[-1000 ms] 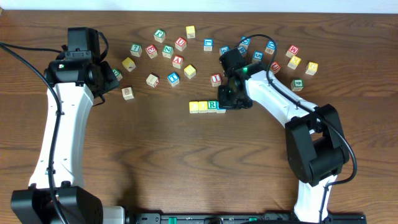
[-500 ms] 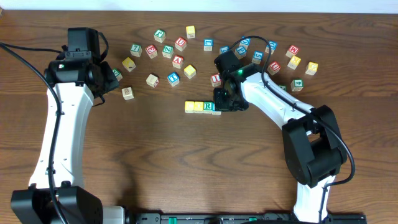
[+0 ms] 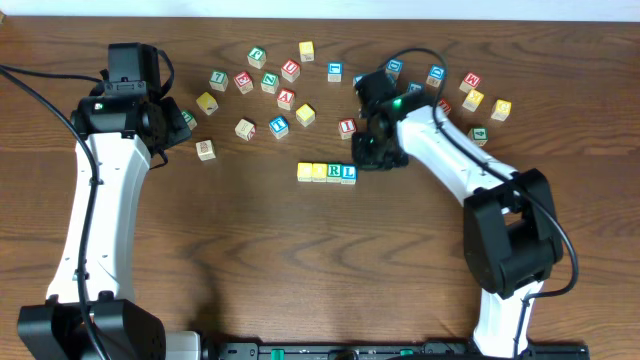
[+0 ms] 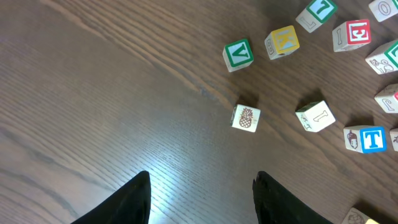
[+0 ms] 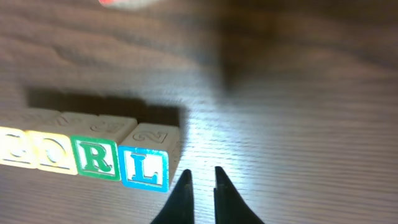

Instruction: Spell out CORL

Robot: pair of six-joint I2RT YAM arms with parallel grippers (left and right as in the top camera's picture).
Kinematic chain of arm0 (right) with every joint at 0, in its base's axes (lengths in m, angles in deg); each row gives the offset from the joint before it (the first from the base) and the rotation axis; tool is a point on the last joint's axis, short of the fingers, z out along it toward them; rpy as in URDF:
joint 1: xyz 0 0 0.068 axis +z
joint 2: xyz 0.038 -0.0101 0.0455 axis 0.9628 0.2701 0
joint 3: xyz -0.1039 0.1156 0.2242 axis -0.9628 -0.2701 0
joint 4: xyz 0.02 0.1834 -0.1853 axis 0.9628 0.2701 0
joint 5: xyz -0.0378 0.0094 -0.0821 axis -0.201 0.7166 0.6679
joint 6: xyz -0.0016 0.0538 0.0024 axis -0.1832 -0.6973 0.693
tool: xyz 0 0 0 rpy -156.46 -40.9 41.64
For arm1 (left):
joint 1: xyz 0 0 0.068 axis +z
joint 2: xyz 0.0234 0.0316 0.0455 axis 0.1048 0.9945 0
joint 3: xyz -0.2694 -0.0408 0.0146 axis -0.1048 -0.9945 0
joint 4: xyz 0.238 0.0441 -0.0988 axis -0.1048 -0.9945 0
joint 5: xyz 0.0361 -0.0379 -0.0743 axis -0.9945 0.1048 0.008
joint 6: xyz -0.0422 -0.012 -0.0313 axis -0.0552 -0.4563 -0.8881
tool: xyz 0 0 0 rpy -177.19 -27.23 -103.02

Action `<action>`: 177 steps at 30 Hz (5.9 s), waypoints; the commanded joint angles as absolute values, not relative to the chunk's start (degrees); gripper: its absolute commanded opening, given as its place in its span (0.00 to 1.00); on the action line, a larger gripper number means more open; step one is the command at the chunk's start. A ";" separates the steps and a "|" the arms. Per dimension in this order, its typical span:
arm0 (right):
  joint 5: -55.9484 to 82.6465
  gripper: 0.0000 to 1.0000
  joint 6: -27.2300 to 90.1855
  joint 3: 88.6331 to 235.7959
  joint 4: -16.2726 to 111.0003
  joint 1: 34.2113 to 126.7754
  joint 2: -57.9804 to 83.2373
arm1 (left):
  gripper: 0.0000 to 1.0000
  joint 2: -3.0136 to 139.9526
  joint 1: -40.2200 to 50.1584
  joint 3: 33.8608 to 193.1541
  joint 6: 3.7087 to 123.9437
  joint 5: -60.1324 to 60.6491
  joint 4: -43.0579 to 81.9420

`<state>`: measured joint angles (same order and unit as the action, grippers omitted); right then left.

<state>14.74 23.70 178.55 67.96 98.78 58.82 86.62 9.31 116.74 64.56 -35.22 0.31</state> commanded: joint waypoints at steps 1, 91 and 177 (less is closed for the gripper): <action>14.56 0.10 27.96 181.53 69.08 97.01 53.86 | 0.53 86.60 9.48 119.28 67.33 -35.54 0.59; 12.42 0.99 44.81 92.15 7.94 71.89 -49.83 | 0.97 86.29 9.48 119.37 67.88 -35.54 0.37; 12.00 0.99 44.81 88.65 18.11 71.94 -57.76 | 0.97 7.78 13.07 46.82 72.89 -35.57 54.23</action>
<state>12.18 44.20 88.81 17.98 72.31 -57.43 11.28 12.76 49.55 70.59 -35.22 53.33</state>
